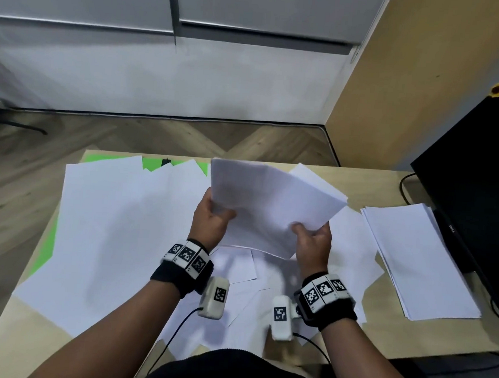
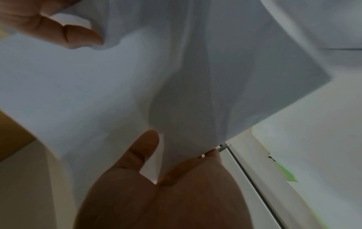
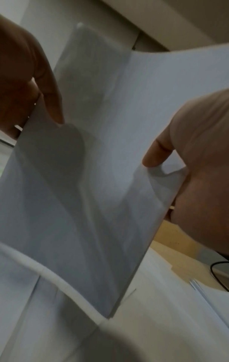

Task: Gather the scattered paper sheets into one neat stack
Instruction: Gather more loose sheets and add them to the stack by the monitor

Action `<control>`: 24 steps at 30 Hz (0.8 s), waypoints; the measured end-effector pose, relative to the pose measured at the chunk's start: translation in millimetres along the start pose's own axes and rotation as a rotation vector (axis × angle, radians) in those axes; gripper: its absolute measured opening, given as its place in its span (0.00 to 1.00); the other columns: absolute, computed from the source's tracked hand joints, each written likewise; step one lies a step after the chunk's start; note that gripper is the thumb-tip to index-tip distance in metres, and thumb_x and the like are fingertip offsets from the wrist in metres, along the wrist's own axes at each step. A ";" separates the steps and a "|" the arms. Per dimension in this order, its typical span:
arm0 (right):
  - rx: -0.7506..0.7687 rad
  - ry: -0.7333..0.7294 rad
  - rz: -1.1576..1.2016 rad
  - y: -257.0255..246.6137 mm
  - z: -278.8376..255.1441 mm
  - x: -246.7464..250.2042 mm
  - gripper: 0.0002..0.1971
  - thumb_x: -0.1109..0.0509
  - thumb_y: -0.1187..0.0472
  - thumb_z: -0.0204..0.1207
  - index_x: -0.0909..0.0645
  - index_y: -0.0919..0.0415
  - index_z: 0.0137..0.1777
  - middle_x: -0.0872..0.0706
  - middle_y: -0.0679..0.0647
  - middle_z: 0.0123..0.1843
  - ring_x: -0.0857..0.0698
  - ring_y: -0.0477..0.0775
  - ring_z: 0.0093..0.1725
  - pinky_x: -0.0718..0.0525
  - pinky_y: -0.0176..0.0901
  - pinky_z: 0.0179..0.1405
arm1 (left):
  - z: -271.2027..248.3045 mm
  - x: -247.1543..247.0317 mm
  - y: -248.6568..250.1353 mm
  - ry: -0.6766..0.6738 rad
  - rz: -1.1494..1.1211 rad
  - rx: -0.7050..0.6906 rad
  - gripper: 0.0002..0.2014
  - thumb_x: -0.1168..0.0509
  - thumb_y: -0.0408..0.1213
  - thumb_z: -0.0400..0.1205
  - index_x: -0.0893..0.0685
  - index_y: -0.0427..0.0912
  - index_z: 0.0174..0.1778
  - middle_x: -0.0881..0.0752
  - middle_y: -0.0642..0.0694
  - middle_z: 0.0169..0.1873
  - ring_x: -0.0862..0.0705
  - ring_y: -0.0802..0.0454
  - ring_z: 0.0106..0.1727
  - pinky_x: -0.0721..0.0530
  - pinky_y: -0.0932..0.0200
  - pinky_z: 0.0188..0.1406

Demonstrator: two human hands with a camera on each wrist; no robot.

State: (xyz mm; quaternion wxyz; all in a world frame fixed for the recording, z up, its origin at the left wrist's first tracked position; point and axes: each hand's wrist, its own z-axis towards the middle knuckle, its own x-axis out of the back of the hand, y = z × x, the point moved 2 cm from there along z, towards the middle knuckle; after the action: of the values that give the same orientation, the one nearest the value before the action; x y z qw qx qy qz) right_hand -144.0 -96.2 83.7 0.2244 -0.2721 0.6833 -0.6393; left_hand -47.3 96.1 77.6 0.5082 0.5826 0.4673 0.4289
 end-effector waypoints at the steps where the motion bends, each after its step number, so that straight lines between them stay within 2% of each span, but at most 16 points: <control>1: -0.014 -0.012 -0.045 4.0 -1.5 -1.3 0.29 0.27 0.64 0.60 0.21 0.64 0.65 0.10 0.57 0.55 0.11 0.55 0.52 0.15 0.46 0.56 | -0.2 1.1 -5.9 0.002 0.029 0.036 0.23 0.31 0.35 0.65 0.18 0.48 0.58 0.12 0.49 0.53 0.15 0.49 0.56 0.16 0.50 0.56; 4: -0.075 -0.065 -0.131 16.7 -2.4 -5.3 0.28 0.28 0.62 0.56 0.20 0.59 0.62 0.10 0.54 0.53 0.12 0.58 0.53 0.16 0.49 0.58 | -1.5 1.2 -24.4 -0.020 0.110 0.152 0.24 0.32 0.38 0.64 0.17 0.50 0.59 0.11 0.48 0.53 0.14 0.45 0.58 0.16 0.44 0.60; 6: -0.082 -0.066 -0.155 19.4 0.7 -5.9 0.28 0.28 0.62 0.56 0.19 0.59 0.60 0.10 0.53 0.52 0.12 0.56 0.52 0.15 0.50 0.59 | -1.7 2.0 -29.1 -0.024 0.102 0.158 0.26 0.33 0.37 0.64 0.17 0.48 0.61 0.11 0.48 0.55 0.15 0.45 0.59 0.17 0.46 0.61; 8: -0.069 -0.053 -0.139 17.0 3.4 -5.4 0.27 0.28 0.61 0.57 0.19 0.60 0.60 0.10 0.54 0.53 0.12 0.55 0.52 0.15 0.48 0.57 | -0.4 3.3 -28.7 -0.014 0.078 0.135 0.24 0.33 0.35 0.66 0.16 0.50 0.60 0.11 0.50 0.55 0.14 0.47 0.59 0.17 0.48 0.61; 12: -0.109 -0.074 -0.148 26.7 0.9 -6.2 0.24 0.29 0.63 0.58 0.19 0.59 0.58 0.10 0.54 0.51 0.13 0.56 0.49 0.18 0.40 0.48 | -5.5 4.5 -36.8 -0.018 0.121 0.154 0.24 0.34 0.37 0.68 0.19 0.53 0.62 0.12 0.51 0.57 0.16 0.49 0.60 0.19 0.52 0.59; 14: -0.148 -0.087 -0.179 35.2 -0.8 -5.5 0.20 0.29 0.69 0.62 0.19 0.60 0.56 0.11 0.56 0.49 0.14 0.59 0.48 0.19 0.37 0.43 | -11.5 4.7 -48.2 -0.017 0.168 0.203 0.21 0.34 0.36 0.72 0.19 0.50 0.62 0.13 0.48 0.56 0.16 0.45 0.60 0.21 0.53 0.58; 16: -0.132 -0.082 -0.212 37.4 -1.3 -2.1 0.20 0.30 0.73 0.64 0.18 0.62 0.57 0.11 0.57 0.51 0.14 0.60 0.52 0.19 0.41 0.49 | -19.4 4.9 -54.6 0.004 0.191 0.218 0.18 0.34 0.35 0.73 0.18 0.47 0.60 0.13 0.46 0.54 0.16 0.43 0.59 0.22 0.55 0.55; 18: -0.110 -0.084 -0.208 31.6 -2.0 1.9 0.22 0.30 0.75 0.65 0.19 0.63 0.60 0.12 0.56 0.52 0.15 0.56 0.52 0.20 0.41 0.53 | -26.5 4.5 -51.9 0.029 0.183 0.205 0.21 0.35 0.38 0.69 0.18 0.48 0.59 0.12 0.48 0.53 0.15 0.45 0.57 0.21 0.53 0.55; 20: -0.116 -0.107 -0.219 32.4 -4.5 8.1 0.21 0.30 0.73 0.65 0.18 0.64 0.60 0.12 0.55 0.51 0.15 0.55 0.50 0.22 0.40 0.51 | -33.8 2.0 -48.6 0.039 0.186 0.199 0.22 0.36 0.39 0.69 0.18 0.48 0.61 0.12 0.48 0.54 0.16 0.47 0.56 0.21 0.53 0.55; 22: -0.152 -0.154 -0.264 43.4 -4.7 11.8 0.23 0.30 0.66 0.60 0.18 0.64 0.59 0.11 0.56 0.50 0.14 0.58 0.50 0.20 0.42 0.50 | -39.7 0.5 -49.4 0.033 0.228 0.228 0.21 0.35 0.35 0.75 0.19 0.47 0.66 0.13 0.48 0.57 0.17 0.47 0.57 0.23 0.57 0.54; 24: -0.219 -0.208 -0.298 52.5 -7.7 14.1 0.23 0.31 0.66 0.58 0.17 0.62 0.56 0.10 0.56 0.49 0.13 0.60 0.51 0.17 0.45 0.50 | -45.9 3.2 -54.3 0.051 0.284 0.264 0.22 0.35 0.34 0.77 0.20 0.48 0.69 0.13 0.48 0.59 0.17 0.47 0.58 0.24 0.59 0.55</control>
State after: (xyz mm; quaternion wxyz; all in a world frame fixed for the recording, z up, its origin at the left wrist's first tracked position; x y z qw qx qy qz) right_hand -164.2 -97.9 32.6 0.1657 -0.4575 0.6742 -0.5556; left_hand -97.2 110.6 29.1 0.3496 0.6933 0.4452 0.4460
